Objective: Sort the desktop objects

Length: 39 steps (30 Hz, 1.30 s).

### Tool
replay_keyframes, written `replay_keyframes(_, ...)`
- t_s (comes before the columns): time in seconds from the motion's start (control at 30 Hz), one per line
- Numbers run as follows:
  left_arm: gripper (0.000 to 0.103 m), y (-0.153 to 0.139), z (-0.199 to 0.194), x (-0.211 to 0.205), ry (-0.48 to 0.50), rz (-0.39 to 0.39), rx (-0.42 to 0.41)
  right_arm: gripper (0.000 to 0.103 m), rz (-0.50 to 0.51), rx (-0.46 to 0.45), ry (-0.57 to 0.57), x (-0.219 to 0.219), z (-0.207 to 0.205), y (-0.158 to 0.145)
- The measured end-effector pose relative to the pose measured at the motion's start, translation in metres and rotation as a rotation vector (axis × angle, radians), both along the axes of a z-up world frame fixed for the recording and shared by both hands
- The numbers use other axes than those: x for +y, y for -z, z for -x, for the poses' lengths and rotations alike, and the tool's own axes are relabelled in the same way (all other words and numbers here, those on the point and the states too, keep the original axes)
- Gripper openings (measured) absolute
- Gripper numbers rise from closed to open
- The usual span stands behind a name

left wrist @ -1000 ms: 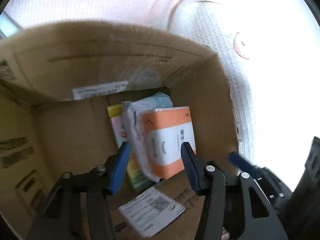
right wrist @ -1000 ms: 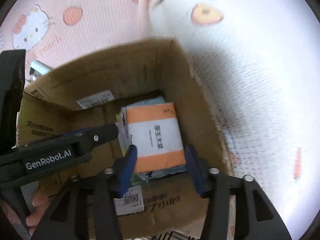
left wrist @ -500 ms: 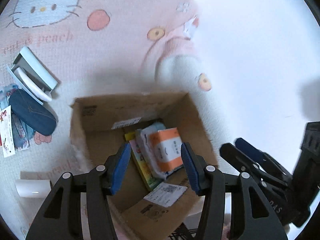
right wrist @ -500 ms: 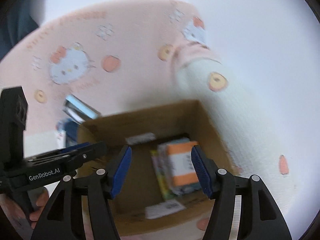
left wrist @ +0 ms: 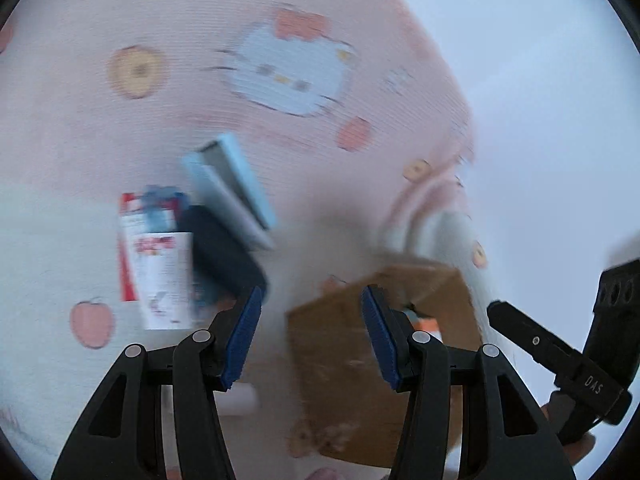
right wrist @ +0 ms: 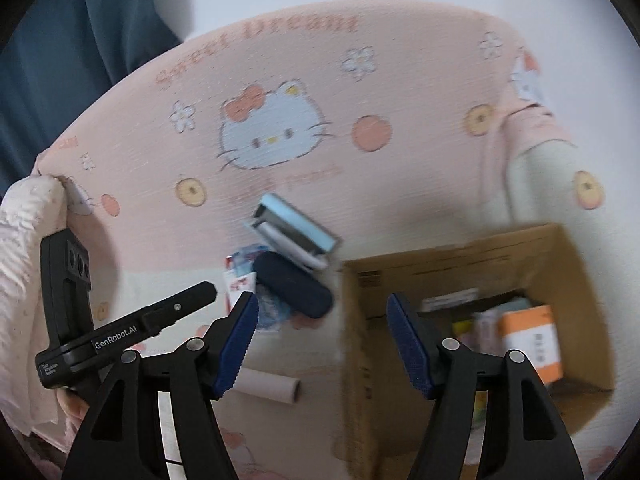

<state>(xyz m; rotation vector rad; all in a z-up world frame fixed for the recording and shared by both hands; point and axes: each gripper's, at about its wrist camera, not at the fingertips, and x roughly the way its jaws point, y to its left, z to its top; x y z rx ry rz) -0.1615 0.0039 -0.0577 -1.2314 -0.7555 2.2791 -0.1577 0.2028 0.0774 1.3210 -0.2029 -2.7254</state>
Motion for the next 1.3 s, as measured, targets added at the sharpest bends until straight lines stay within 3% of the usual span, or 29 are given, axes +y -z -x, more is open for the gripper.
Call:
replay_keyframes(0.23,0.057,0.022,0.011,-0.035,-0.095,0.128,-0.002,0.065,0.107,-0.070,-0.027,-0.043,0.031,0.035)
replay_keyframes(0.43,0.057,0.046,0.026,-0.057,-0.088,0.046,-0.025,0.065,0.112,-0.078,-0.023,-0.072,0.063,0.068)
replay_keyframes(0.63,0.057,0.064,0.068,-0.057,-0.084,0.036,-0.055,0.065,0.237,-0.099,0.027,-0.077,0.115,0.116)
replay_keyframes(0.73,0.057,0.073,0.090,-0.050,-0.097,0.045,-0.033,0.065,0.275,-0.137,0.103,-0.069,0.139,0.142)
replay_keyframes(0.9,0.057,0.094,0.125,-0.036,-0.111,0.021,-0.076,0.065,0.345,-0.229,0.238,-0.043,0.158,0.175)
replay_keyframes(0.97,0.057,0.102,0.136,-0.027,-0.103,0.031,-0.093,0.065,0.383,-0.232,0.252,-0.042,0.157,0.181)
replay_keyframes(1.1,0.057,0.112,0.145,-0.020,-0.087,0.067,-0.105,0.065,0.362,-0.190,0.294,-0.039,0.161,0.184)
replay_keyframes(1.3,0.057,0.123,0.149,-0.034,-0.109,0.010,-0.122,0.066,0.395,-0.102,0.387,-0.034,0.165,0.183)
